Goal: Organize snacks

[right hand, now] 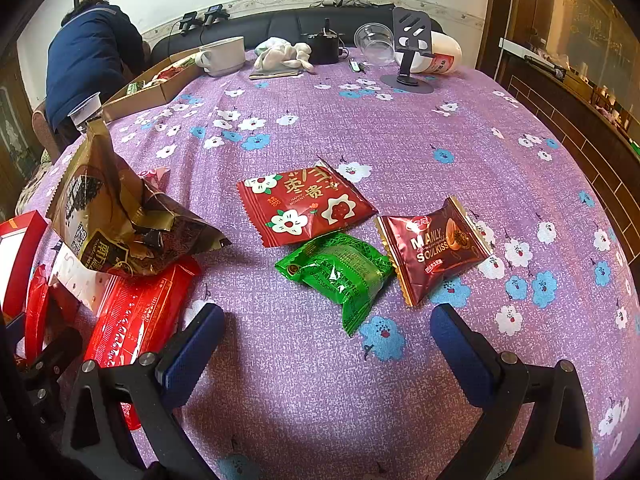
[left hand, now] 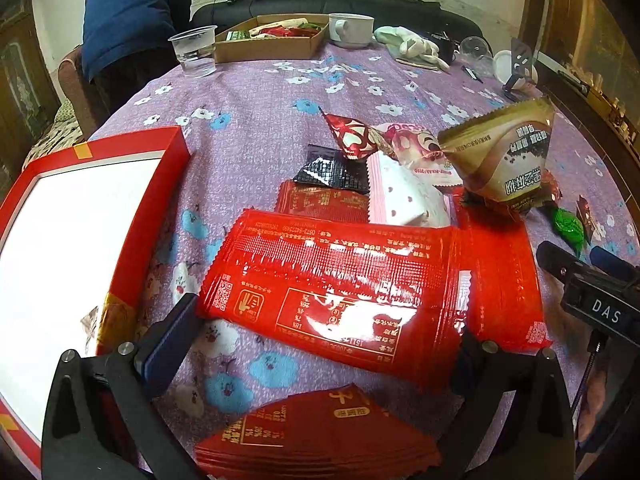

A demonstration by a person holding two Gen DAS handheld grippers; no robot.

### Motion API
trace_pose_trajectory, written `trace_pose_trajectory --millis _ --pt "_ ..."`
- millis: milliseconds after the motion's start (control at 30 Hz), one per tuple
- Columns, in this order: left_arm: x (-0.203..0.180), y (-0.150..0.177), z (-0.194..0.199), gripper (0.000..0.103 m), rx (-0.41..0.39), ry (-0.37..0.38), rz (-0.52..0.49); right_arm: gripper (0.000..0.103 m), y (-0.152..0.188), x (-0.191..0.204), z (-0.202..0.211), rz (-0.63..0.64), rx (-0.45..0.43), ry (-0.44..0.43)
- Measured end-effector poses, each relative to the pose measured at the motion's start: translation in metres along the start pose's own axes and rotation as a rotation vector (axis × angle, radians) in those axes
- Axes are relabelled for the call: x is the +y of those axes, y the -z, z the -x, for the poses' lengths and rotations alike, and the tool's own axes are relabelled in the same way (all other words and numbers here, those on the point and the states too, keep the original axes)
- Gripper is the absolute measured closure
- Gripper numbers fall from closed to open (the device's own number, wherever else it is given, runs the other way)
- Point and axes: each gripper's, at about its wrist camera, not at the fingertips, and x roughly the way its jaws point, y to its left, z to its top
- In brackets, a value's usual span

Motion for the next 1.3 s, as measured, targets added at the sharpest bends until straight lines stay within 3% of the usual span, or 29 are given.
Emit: trace_pose_trajectory --millis 333,667,833,1300 --pt "0.010 -0.001 0.064 0.000 -0.194 -0.095 -0.030 0.000 0.001 0.000 0.001 0.005 0.002 -0.007" --pt "0.030 -0.007 0.124 0.000 -0.364 -0.132 -0.016 0.000 0.001 0.000 0.001 0.006 0.002 -0.008" --pt "0.034 -0.005 0.140 0.000 -0.406 -0.140 -0.015 0.000 0.001 0.000 0.001 0.006 0.002 -0.008" --pt "0.054 0.004 0.151 0.000 -0.417 -0.129 0.015 0.000 0.001 0.000 0.001 0.006 0.000 -0.007"
